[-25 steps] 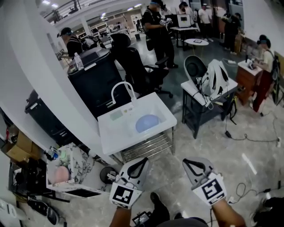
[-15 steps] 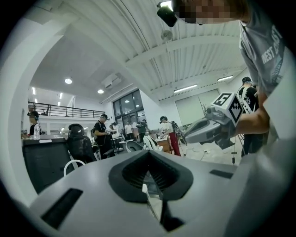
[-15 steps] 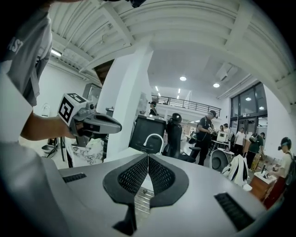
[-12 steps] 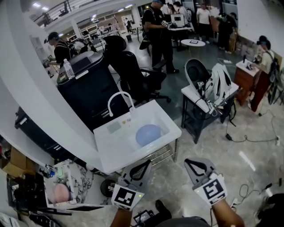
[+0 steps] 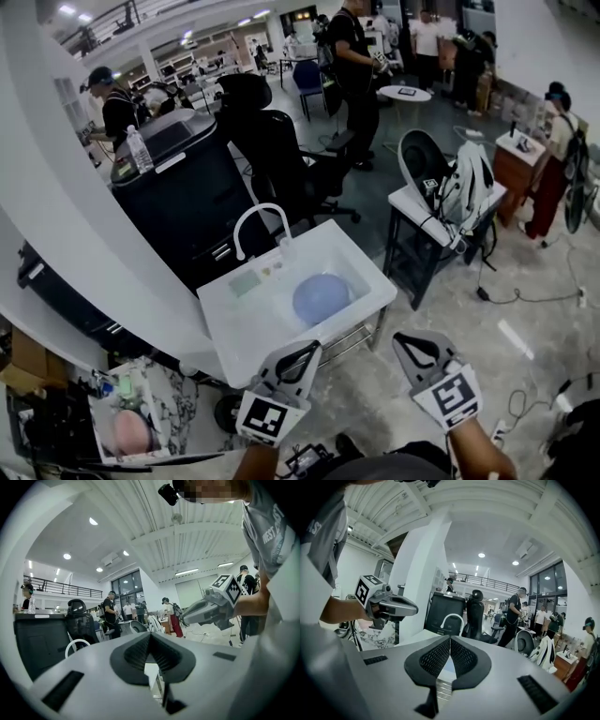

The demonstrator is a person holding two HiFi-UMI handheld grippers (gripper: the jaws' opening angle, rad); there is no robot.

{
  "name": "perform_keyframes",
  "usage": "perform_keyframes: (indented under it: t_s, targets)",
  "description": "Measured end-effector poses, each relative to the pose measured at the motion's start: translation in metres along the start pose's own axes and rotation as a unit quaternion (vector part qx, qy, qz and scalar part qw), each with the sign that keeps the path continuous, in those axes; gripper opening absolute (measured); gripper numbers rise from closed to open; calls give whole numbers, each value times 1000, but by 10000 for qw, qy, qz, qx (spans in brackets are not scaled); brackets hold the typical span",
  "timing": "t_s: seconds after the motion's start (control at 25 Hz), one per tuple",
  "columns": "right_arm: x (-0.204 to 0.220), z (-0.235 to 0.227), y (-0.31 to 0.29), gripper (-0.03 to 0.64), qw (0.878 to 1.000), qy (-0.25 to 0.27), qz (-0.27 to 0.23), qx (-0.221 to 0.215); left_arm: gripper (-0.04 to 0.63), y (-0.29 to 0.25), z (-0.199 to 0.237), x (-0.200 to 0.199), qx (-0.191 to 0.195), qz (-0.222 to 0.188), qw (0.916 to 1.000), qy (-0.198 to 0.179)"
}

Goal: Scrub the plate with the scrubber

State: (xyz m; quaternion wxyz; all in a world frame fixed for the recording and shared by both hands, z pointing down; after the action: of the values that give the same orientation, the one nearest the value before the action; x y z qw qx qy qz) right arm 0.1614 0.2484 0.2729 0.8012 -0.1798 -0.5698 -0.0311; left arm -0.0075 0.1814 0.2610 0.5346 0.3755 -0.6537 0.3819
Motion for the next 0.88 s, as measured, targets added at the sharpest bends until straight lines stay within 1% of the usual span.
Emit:
perform_keyframes:
  t_s: [0.2,0.4,0.64,0.88]
  targets:
    - [-9,9,-22,30,9998,150,124,-78,2,8,27,8,-66,-90,9999,129]
    - [-19,5,-45,30,9995,249,101,-152,2,9,46,13,-200,-117,9996,172]
    - [-20,-1,-78,29,9993,211,-48,-311,2,9,66,18,-360,-30,9993,128]
    - [-15,-20,-119,29,9984,163,-154,-525,2,-1,89,26,-655,101,9977,114]
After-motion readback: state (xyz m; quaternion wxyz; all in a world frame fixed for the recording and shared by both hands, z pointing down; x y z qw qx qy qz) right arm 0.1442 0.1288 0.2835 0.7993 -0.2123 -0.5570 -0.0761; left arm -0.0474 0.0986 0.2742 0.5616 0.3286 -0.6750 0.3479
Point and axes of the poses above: the fingertips, and each gripper's own axes: y backward along the fingers, z to its left, x out of its underside, the point moved 4 cm from there along y, backward along the fingers, and after that the axes turned 3 degrees about y, right-handed, at the moved point
